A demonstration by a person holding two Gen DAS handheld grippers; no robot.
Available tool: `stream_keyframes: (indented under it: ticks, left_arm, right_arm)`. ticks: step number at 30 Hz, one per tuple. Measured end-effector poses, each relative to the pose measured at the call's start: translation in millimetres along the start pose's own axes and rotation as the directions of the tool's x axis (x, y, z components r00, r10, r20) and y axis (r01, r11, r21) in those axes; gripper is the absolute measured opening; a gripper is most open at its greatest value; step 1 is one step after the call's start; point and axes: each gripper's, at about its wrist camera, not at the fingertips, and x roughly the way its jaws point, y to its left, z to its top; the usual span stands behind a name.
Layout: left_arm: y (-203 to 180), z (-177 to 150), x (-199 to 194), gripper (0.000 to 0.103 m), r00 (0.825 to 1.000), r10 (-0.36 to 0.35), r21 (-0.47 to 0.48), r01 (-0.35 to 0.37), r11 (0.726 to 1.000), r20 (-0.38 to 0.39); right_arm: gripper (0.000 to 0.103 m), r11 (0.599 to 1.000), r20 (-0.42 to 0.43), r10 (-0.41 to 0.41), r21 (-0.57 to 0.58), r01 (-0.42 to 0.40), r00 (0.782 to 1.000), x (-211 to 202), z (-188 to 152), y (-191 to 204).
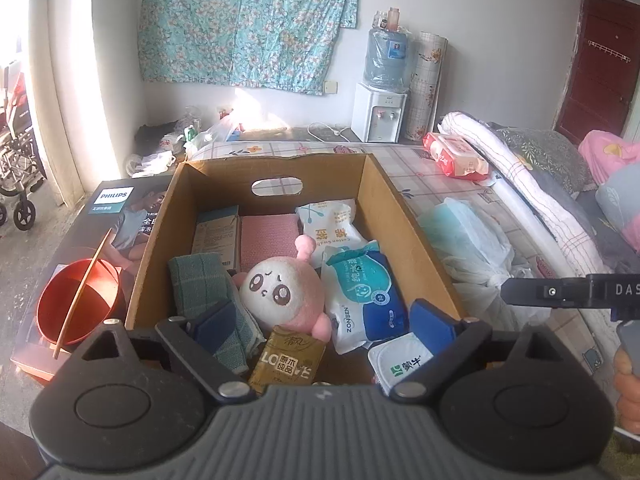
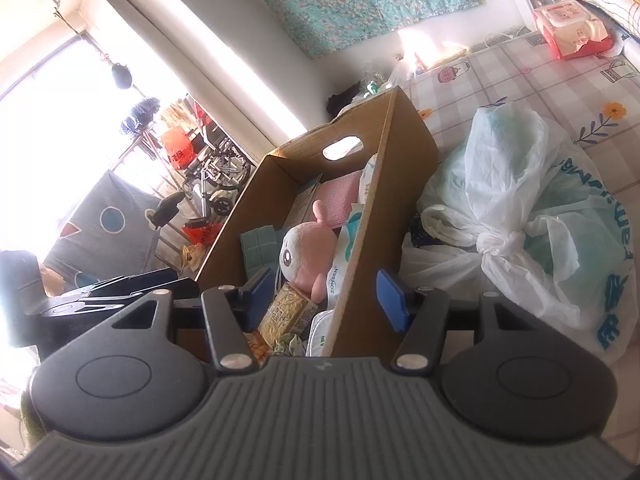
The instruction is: Organize soft objects
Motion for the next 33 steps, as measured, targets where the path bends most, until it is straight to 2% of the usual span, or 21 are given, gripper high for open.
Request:
stream_keyframes:
  ticks: [2, 5, 9, 13, 18, 20, 25, 29, 33]
  left_arm:
    - [-8, -3, -5, 0.100, 1.000, 0.009, -0.008, -0.009, 1.000, 0.026]
    - [-22, -12, -8, 0.102, 0.999, -0.022, -0.021, 0.023, 1.000, 0.045]
    - [-38, -21, -7, 0.103, 0.998, -0.048, -0.057, 0.050, 0.997, 0.028]
    - [-55, -27, -14, 0.103, 0.998, 0.038, -0.064, -0.036, 0.997, 0.041]
    - [-74, -33, -27, 0.103, 0.982, 0.166, -0.045, -0.162, 0.986, 0.087]
    - [-81, -34, -28, 0.103, 0.976, 0.201, -0.025, -0.200, 0.979, 0.078]
    - [-89, -40, -22, 0.103, 0.978, 0.208, 0.020, -0.209, 0.978, 0.019]
    - [-84, -48, -12, 0.103, 0.981, 0.184, -0.042, -0.187, 0.981, -0.067]
    - [-73, -58, -5, 0.103, 0.973, 0.182, -0.117, -0.199, 0.973, -0.143]
  right_arm:
    - [0.073, 0.999, 0.015, -0.036, -0.003, 0.036, 0.999, -6, -6, -1]
    - [0.079, 0.995, 0.037, -0.093, -0.025, 0.094, 0.995, -15, -15, 2]
    - [0.086, 0.982, 0.075, -0.174, -0.066, 0.179, 0.982, -27, -27, 8]
    - [0.094, 0.972, 0.105, -0.211, -0.080, 0.220, 0.972, -40, -36, 10]
    - [0.102, 0.968, 0.128, -0.223, -0.084, 0.235, 0.966, -54, -39, 12]
    - [0.102, 0.962, 0.140, -0.241, -0.097, 0.256, 0.960, -58, -41, 14]
    - [0.102, 0.949, 0.128, -0.284, -0.102, 0.297, 0.950, -63, -45, 13]
    - [0.102, 0.940, 0.113, -0.319, -0.092, 0.330, 0.941, -64, -48, 9]
    - [0.102, 0.941, 0.094, -0.318, -0.092, 0.326, 0.943, -64, -52, 8]
